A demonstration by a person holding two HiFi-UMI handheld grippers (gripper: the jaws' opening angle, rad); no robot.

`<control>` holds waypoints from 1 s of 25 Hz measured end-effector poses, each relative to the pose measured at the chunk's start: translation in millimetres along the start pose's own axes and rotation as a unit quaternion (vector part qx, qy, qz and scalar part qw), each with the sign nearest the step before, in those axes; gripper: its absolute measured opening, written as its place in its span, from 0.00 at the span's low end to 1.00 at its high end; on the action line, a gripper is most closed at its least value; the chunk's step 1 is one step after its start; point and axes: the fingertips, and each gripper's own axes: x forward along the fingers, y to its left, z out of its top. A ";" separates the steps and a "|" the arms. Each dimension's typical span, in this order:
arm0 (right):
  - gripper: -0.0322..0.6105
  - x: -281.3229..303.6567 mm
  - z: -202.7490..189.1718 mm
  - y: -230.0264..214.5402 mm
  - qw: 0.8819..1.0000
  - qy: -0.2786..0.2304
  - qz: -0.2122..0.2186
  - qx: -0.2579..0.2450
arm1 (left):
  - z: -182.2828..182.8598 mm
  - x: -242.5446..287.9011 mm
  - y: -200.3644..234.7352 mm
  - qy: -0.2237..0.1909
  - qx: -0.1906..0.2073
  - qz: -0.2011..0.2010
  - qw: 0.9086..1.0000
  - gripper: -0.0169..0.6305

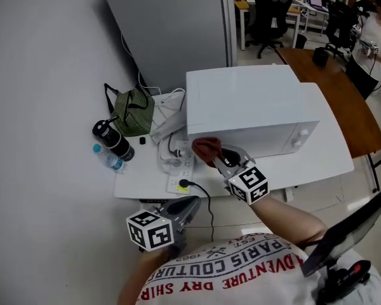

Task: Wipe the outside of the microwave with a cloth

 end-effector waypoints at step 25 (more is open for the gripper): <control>0.12 -89.1 -6.5 -119.5 0.989 0.002 -0.143 0.023 | 7.3 60.4 -36.3 0.033 0.026 -0.062 0.997 0.04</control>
